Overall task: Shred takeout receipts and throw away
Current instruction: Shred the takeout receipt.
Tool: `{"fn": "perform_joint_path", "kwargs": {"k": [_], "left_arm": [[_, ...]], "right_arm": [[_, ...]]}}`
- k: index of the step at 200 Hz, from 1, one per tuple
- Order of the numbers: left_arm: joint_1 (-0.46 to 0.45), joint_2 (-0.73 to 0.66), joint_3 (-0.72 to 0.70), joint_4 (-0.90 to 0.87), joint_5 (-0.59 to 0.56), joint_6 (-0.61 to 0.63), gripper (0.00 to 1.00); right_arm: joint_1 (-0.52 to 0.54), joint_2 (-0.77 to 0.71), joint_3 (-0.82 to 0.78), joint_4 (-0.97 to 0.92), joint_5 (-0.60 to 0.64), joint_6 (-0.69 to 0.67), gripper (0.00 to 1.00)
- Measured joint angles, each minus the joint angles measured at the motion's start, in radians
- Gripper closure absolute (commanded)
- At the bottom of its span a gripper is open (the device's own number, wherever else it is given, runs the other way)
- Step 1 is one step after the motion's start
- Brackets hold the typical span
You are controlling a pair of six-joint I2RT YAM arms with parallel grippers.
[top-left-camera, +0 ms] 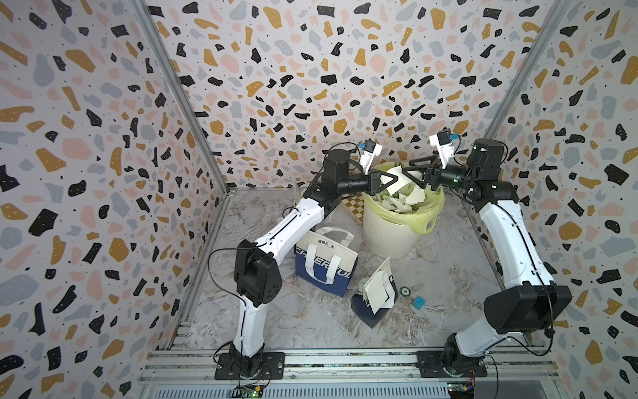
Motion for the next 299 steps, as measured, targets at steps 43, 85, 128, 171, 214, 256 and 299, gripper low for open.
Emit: {"fn": "perform_joint_path", "kwargs": {"k": [43,85,128,171,214,256,299], "left_arm": [[0.000,0.000,-0.002,0.017,0.043,0.000,1.00],[0.001,0.000,-0.002,0.035,0.063,-0.002,1.00],[0.006,0.000,-0.002,0.051,0.067,-0.005,1.00],[0.017,-0.002,-0.006,0.056,0.065,0.004,0.38],[0.028,-0.007,0.024,0.030,0.063,0.025,0.50],[0.034,-0.008,0.049,0.044,0.067,0.025,0.69],[0.033,-0.007,0.050,0.023,0.065,0.027,0.85]], "right_arm": [[-0.001,0.000,-0.031,-0.006,-0.034,-0.001,0.41],[0.007,0.000,-0.048,-0.005,-0.058,0.012,0.80],[0.008,0.000,-0.048,0.019,-0.080,0.048,1.00],[0.008,0.000,-0.048,0.024,-0.085,0.048,1.00],[0.028,0.000,-0.048,0.000,-0.061,0.016,1.00],[0.052,0.000,-0.047,-0.022,-0.050,-0.002,1.00],[0.070,0.000,-0.031,-0.037,-0.045,-0.016,1.00]]}}
